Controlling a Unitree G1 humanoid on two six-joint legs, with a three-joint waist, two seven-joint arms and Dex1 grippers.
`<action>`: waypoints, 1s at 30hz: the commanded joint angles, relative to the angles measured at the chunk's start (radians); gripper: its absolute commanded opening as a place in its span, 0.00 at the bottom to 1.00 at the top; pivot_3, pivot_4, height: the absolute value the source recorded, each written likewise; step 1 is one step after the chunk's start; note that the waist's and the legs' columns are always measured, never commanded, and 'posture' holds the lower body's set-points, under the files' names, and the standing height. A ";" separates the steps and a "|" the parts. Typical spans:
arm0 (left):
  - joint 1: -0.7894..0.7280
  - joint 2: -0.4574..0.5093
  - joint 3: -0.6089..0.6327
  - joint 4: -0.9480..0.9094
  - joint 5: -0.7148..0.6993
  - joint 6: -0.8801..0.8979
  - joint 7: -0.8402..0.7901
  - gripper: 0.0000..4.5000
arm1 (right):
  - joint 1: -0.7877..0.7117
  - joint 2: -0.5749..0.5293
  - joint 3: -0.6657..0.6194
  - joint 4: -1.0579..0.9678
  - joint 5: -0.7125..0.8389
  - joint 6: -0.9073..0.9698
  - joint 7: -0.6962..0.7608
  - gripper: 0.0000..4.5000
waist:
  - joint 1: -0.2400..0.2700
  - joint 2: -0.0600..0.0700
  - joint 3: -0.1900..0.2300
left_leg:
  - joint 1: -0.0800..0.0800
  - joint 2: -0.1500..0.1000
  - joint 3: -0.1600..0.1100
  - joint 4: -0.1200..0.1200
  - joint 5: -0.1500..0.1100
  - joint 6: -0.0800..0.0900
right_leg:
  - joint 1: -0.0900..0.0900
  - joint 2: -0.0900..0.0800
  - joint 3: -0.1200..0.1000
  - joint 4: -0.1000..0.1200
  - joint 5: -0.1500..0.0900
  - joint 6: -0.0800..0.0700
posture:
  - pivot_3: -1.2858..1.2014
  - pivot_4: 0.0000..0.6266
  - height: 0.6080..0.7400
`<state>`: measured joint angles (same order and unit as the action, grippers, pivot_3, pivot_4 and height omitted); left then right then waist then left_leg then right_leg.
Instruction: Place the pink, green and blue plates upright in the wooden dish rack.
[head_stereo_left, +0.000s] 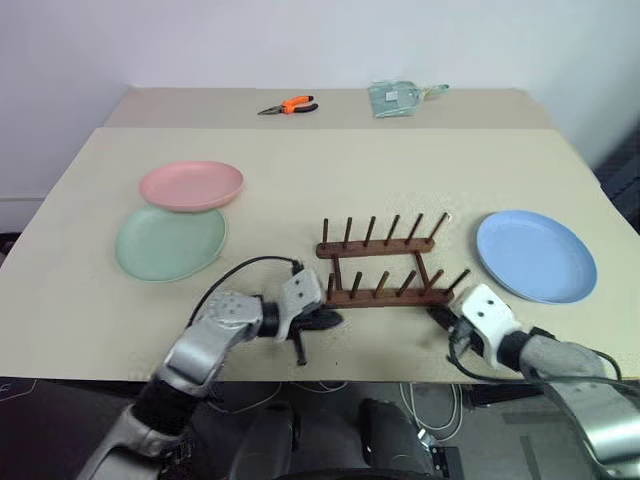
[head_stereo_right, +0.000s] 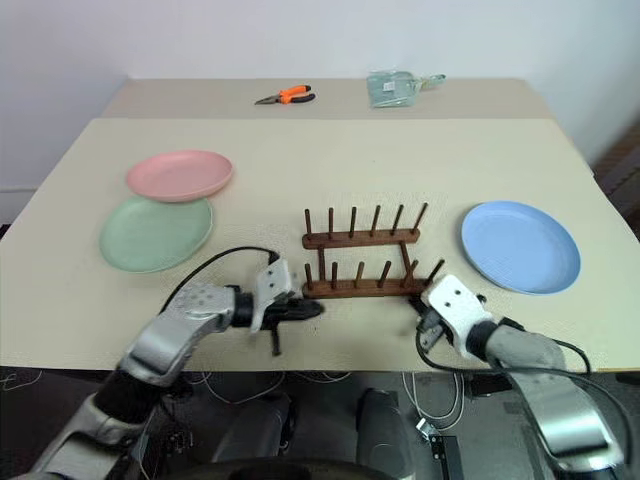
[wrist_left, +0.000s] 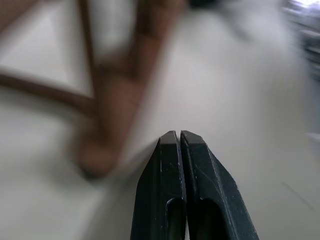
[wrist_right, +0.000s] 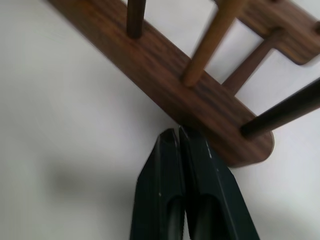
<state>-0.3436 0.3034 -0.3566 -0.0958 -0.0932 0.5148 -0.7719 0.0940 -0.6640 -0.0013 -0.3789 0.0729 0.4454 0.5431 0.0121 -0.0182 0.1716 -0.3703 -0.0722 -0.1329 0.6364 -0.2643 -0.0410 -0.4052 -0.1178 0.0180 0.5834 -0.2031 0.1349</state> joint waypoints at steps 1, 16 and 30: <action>-0.068 -0.039 0.073 0.165 0.064 -0.062 0.165 0.02 | -0.123 0.044 0.028 0.146 -0.088 -0.041 -0.091 0.02 | -0.001 0.000 0.000 | 0.000 0.000 0.000 0.001 0.000 0.000 | 0.000 0.000 0.000 0.001 0.000 0.000 | 0.52 0.24 1.00; -0.189 0.008 0.539 0.127 -0.240 0.029 0.311 0.52 | -0.192 0.044 0.001 0.113 -0.006 -0.101 0.041 0.69 | -0.021 -0.001 0.001 | -0.001 0.000 -0.002 -0.003 0.000 -0.001 | -0.004 0.001 0.000 0.002 0.004 0.001 | 0.52 0.24 1.00; -0.327 -0.101 1.107 0.038 -0.488 0.214 1.012 0.75 | -0.260 0.061 0.076 0.186 -0.036 -0.154 0.085 0.81 | -0.023 -0.003 0.002 | -0.001 -0.001 -0.003 -0.004 0.001 -0.002 | -0.003 0.001 -0.001 0.002 0.003 0.003 | 0.52 0.24 1.00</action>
<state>-0.6687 0.2053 0.7074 0.0073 -0.5264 0.7051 0.1909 -0.1503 -0.6040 0.0731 -0.1886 0.0409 0.3163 0.6211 -0.0112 -0.0216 0.1733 -0.3717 -0.0733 -0.1362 0.6331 -0.2629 -0.0435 -0.4086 -0.1169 0.0165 0.5851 -0.1998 0.1377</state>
